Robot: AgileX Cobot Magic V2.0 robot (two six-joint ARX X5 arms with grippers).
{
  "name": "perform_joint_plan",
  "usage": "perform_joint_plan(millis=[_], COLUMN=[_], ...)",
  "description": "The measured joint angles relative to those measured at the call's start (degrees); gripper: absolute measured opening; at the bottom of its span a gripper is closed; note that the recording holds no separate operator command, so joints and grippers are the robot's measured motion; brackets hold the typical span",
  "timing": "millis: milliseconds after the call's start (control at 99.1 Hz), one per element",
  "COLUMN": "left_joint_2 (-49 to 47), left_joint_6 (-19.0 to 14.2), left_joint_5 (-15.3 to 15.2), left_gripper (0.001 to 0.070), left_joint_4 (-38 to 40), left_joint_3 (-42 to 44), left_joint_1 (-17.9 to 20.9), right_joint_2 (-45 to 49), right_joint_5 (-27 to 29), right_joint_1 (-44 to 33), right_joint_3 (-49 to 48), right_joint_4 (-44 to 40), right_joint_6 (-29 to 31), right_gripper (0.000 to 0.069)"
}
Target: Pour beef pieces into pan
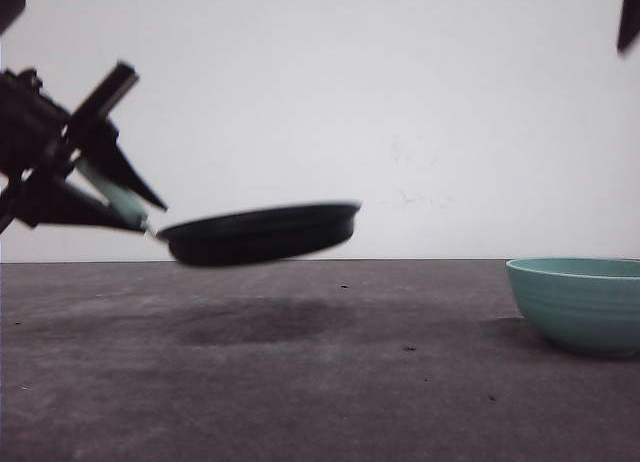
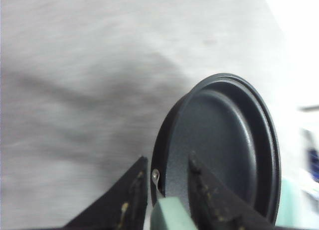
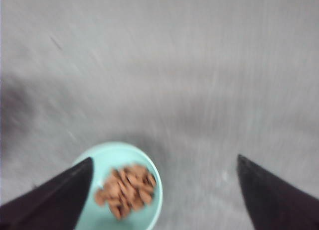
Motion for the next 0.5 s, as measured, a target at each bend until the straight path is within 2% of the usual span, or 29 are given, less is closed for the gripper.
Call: perform_joint_plan(millis=[131,202,373,505], left_joint_2=[-2.1,-3.0,-4.7,-5.0], left_joint_6=[0.0,0.1,2.1,3.2], left_joint_5=[4.0,4.2,4.2,4.3], left_gripper=[0.0112,0.0112,0.0112,0.0112], left_joint_4=[-2.2,-4.4,-9.0,-9.1], left_joint_3=[0.1,0.1,0.1,0.1], left_joint_1=[-0.8,-1.2,-2.1,-3.1], right_joint_2=[8.1,12.7,22.3,24.9], right_joint_5=[-1.3,-1.9,-6.7,-7.2], right_joint_1=[-0.3,-0.3,-0.3,0.3], right_joint_3=[0.0,0.0,0.0,0.0], right_joint_4=[-3.2,-4.7,-6.2,-5.8], right_joint_6=[0.6,0.7,0.8,0.8], right_gripper=[0.0467,0.0431,0.0391,0.0272])
